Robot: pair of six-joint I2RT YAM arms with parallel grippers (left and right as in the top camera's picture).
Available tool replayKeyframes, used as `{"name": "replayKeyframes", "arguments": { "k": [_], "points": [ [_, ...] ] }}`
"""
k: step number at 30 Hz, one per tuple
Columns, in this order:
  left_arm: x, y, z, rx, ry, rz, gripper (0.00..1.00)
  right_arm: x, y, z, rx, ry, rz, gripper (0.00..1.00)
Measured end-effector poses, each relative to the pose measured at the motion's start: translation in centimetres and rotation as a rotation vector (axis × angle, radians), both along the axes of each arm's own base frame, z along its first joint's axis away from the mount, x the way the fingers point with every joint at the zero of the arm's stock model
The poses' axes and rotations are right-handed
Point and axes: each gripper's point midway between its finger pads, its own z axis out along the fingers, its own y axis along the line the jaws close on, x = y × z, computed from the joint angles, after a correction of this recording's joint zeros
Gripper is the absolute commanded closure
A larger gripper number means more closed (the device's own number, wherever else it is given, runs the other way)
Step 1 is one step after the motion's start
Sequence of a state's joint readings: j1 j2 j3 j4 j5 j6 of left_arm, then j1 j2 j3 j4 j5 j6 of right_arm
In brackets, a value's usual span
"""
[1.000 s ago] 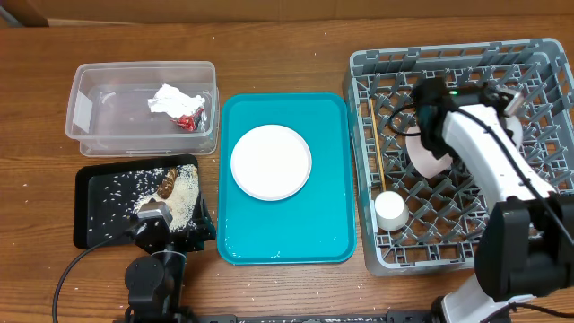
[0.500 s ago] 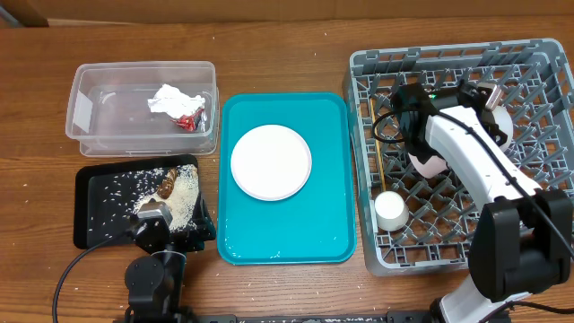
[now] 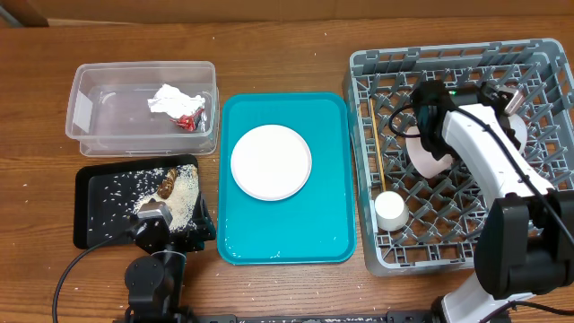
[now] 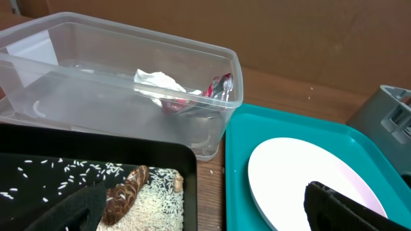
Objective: Sort waste into correct bins and load items into the dishwasher
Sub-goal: 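Set the bowl tilted in the rack and open the right gripper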
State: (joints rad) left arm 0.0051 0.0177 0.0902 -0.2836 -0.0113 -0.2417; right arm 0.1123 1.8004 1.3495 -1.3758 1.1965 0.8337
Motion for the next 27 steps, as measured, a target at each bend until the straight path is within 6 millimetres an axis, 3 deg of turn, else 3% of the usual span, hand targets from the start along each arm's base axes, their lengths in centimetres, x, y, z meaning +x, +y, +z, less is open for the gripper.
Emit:
{"name": "replayKeyframes", "arguments": {
  "k": [10,17,18,20,27],
  "points": [
    [0.0,0.0,0.0,0.0,0.0,0.0,0.0,-0.5,0.5,-1.0,-0.028,0.031,0.027,0.96],
    [0.0,0.0,0.0,0.0,0.0,0.0,0.0,-0.2,2.6,-1.1,-0.033,0.063,0.097,0.96],
    [0.0,0.0,0.0,0.0,0.0,0.0,0.0,-0.2,2.9,-1.0,-0.037,0.066,0.108,0.93],
    [0.0,0.0,0.0,0.0,0.0,0.0,0.0,-0.2,3.3,-1.1,-0.035,0.06,0.115,0.76],
    [0.0,0.0,0.0,0.0,0.0,0.0,0.0,-1.8,4.6,-1.3,-0.008,0.092,0.103,0.56]
  ]
}}
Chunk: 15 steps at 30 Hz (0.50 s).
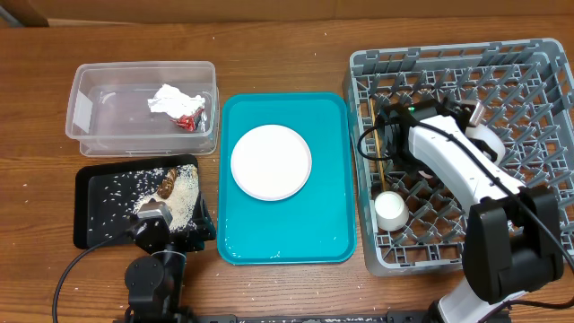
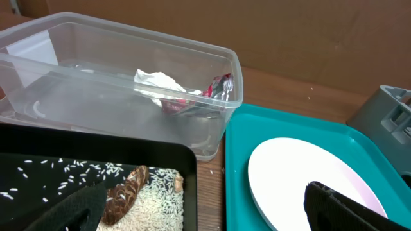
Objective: Sort waste into correct bins and load items into the dishwasher
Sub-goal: 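Set the bowl tilted in the rack and open the right gripper, then move the right gripper to the white plate and grasp its edge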
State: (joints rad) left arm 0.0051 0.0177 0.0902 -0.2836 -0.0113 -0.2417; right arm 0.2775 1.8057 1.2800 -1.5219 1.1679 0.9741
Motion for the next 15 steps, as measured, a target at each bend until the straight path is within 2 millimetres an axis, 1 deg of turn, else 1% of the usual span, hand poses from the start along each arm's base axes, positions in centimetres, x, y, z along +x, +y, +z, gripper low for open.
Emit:
{"name": "replayKeyframes", "arguments": {
  "k": [2,3,7,8,12,15],
  "points": [
    [0.0,0.0,0.0,0.0,0.0,0.0,0.0,-0.6,-0.1,0.5,0.007,0.008,-0.026,0.5],
    [0.0,0.0,0.0,0.0,0.0,0.0,0.0,-0.7,0.0,0.8,0.016,-0.003,-0.039,0.49],
    [0.0,0.0,0.0,0.0,0.0,0.0,0.0,-0.2,0.9,2.3,0.084,-0.065,-0.08,0.44],
    [0.0,0.0,0.0,0.0,0.0,0.0,0.0,0.0,1.3,2.6,0.106,-0.084,-0.085,0.44],
    [0.0,0.0,0.0,0.0,0.0,0.0,0.0,1.0,3.4,3.2,0.219,-0.118,-0.076,0.44],
    [0.0,0.0,0.0,0.0,0.0,0.0,0.0,2.0,5.5,3.5,0.3,-0.128,-0.034,0.42]
  ]
}}
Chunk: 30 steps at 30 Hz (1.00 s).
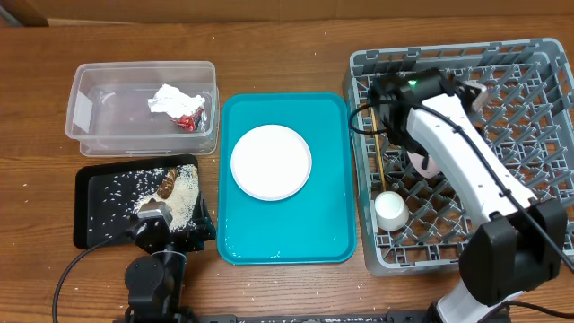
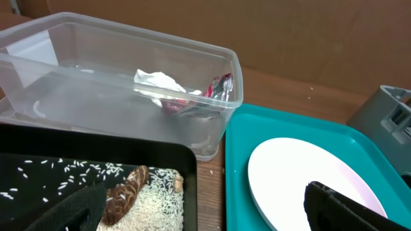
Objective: Sort waste into correct bins and load items into the dishwasher
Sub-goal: 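Move the right gripper to the white plate and grasp its edge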
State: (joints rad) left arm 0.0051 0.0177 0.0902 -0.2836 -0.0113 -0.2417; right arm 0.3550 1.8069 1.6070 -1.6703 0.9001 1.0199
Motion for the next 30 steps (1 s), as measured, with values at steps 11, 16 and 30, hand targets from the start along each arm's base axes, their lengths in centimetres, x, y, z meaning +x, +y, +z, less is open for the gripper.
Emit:
{"name": "replayKeyframes", "arguments": {
  "k": [11,16,30],
  "points": [
    [0.0,0.0,0.0,0.0,0.0,0.0,0.0,6.7,18.2,-4.3,0.738,0.05,0.666,0.35],
    [0.0,0.0,0.0,0.0,0.0,0.0,0.0,7.3,24.4,-4.1,0.963,-0.003,0.871,0.38],
    [0.0,0.0,0.0,-0.003,0.0,0.001,0.0,2.2,27.4,-19.2,1.097,0.289,0.628,0.77]
  ]
}}
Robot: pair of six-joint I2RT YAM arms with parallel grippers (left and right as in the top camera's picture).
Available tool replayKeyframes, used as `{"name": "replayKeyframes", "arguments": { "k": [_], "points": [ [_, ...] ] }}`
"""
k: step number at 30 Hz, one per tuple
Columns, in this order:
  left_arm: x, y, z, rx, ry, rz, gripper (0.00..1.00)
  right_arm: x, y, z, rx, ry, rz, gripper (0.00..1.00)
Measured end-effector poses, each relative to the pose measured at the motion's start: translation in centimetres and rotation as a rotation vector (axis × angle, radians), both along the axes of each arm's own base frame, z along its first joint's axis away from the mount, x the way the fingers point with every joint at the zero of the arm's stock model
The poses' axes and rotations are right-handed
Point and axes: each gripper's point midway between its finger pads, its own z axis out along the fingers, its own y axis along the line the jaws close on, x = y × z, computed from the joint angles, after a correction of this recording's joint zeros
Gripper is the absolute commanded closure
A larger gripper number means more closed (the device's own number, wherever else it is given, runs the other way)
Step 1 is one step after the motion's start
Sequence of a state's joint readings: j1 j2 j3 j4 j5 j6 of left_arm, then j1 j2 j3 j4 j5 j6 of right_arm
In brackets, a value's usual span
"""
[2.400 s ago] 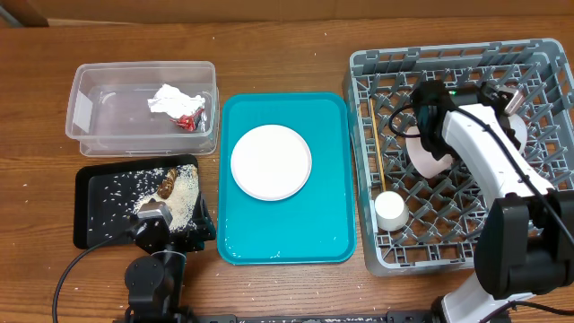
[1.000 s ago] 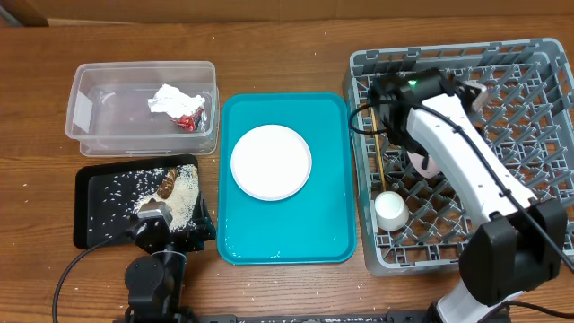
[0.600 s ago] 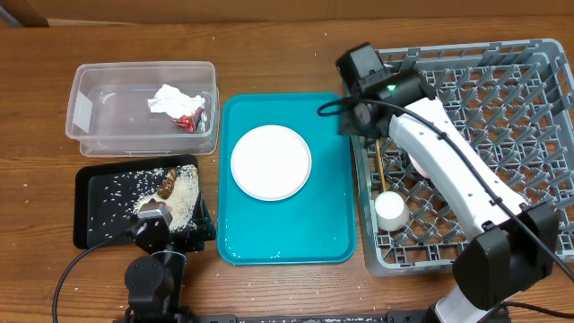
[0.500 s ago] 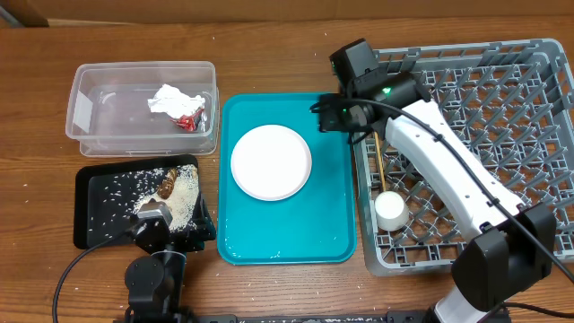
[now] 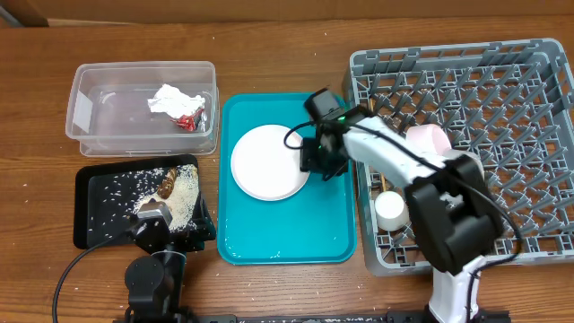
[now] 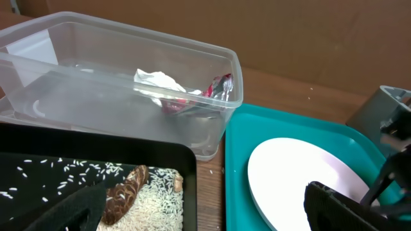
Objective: Sort waste into correct bins and load items into the dishwasher
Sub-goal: 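Move the right gripper to the white plate and grasp its edge, then lift the white plate into the rack and stand it upright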
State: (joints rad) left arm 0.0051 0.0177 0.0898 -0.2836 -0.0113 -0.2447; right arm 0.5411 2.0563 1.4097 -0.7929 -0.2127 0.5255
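A white plate [image 5: 269,161] lies on the teal tray [image 5: 287,238]; the left wrist view shows the same plate [image 6: 302,176]. My right gripper [image 5: 321,161] is down at the plate's right edge, and whether its jaws are open or shut does not show. My left gripper [image 5: 170,229] rests at the front left, open and holding nothing, its fingers [image 6: 340,208] wide apart. A pink cup [image 5: 429,139] and a white cup [image 5: 391,211] sit in the grey dish rack [image 5: 466,260].
A clear bin [image 5: 90,135] at the back left holds a crumpled wrapper [image 5: 177,106]. A black tray [image 5: 103,211] carries rice and a brown food scrap [image 5: 168,181]. A thin wooden stick [image 5: 379,170] lies in the rack's left part.
My right gripper was over the rack's left part and is now across on the teal tray, at the plate's right edge. The pink cup now shows uncovered in the rack. The left arm is unchanged.
My right gripper was first deep in the rack at the pink cup. At the following moments it stood further left inside the rack, with the cup left behind. Now it is at the white plate on the tray. The left gripper stayed parked and open throughout.
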Motion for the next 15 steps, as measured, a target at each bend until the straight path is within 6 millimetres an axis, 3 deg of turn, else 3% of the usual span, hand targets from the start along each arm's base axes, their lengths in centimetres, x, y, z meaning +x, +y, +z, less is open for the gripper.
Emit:
{"name": "replayKeyframes", "arguments": {
  "k": [1,2,7,10,12,15],
  "points": [
    [0.0,0.0,0.0,0.0,0.0,0.0,0.0,-0.2,0.4,-0.1,0.002,0.002,-0.009,0.91],
    [0.0,0.0,0.0,0.0,0.0,0.0,0.0,-0.3,0.6,-0.1,-0.003,0.0,-0.013,0.96],
    [0.0,0.0,0.0,0.0,0.0,0.0,0.0,-0.9,0.7,-0.2,-0.032,0.03,-0.072,0.96],
    [0.0,0.0,0.0,0.0,0.0,0.0,0.0,-0.7,-0.4,0.4,-0.065,0.015,-0.101,0.96],
    [0.0,0.0,0.0,0.0,0.0,0.0,0.0,-0.1,-1.4,1.7,-0.089,-0.026,-0.12,0.96],
    [0.0,0.0,0.0,0.0,0.0,0.0,0.0,1.5,-3.6,6.0,-0.119,-0.16,-0.155,0.96]
  ]
}}
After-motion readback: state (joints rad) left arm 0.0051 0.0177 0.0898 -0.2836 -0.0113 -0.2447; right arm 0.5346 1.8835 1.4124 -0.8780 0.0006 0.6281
